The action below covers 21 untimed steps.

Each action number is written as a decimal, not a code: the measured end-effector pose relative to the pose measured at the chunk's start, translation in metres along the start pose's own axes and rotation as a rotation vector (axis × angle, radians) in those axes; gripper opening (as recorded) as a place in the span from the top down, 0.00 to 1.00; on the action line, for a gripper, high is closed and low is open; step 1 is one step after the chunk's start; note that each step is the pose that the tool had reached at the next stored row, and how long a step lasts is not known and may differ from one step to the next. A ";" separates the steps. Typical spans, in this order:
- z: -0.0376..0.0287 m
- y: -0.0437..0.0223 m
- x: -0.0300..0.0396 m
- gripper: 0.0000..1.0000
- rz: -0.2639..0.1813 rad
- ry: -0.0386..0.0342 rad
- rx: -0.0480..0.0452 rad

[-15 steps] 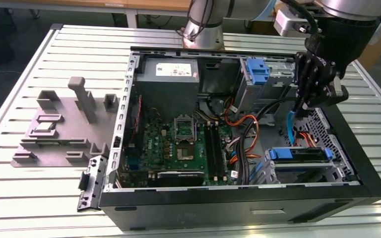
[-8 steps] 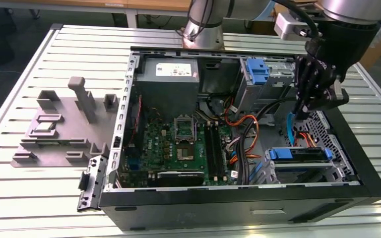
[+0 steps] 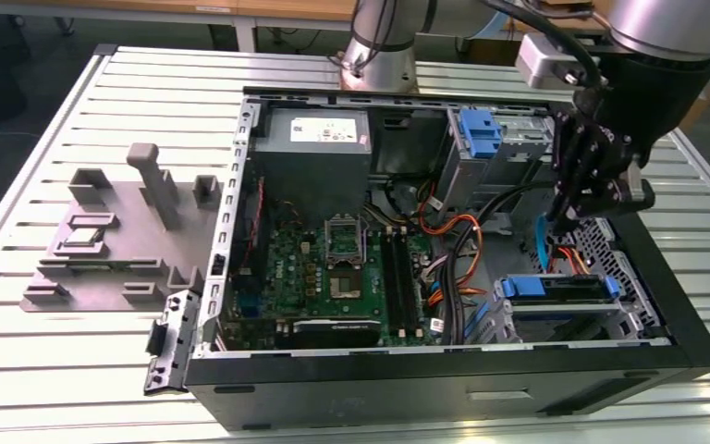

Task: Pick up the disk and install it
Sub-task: 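Insert the second disk wire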

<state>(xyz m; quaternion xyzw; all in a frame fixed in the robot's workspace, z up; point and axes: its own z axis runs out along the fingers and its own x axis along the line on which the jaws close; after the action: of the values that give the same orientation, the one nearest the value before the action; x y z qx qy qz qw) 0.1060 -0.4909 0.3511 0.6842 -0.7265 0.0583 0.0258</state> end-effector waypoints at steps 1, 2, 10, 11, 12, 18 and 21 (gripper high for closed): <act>0.0004 -0.0001 0.0018 0.80 0.000 -0.0010 -0.0001; 0.0008 -0.0002 0.0035 0.80 0.000 -0.0015 -0.0001; 0.0040 -0.0006 0.0117 0.80 -0.002 -0.0021 0.0006; 0.0040 -0.0006 0.0118 0.80 -0.002 -0.0021 0.0006; 0.0040 -0.0006 0.0118 0.80 -0.002 -0.0021 0.0007; 0.0045 -0.0007 0.0146 0.80 -0.002 -0.0021 0.0007; 0.0057 -0.0009 0.0187 0.80 -0.002 -0.0021 0.0009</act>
<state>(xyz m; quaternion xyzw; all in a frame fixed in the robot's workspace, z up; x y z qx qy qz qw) 0.1060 -0.5101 0.3477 0.6850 -0.7259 0.0579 0.0248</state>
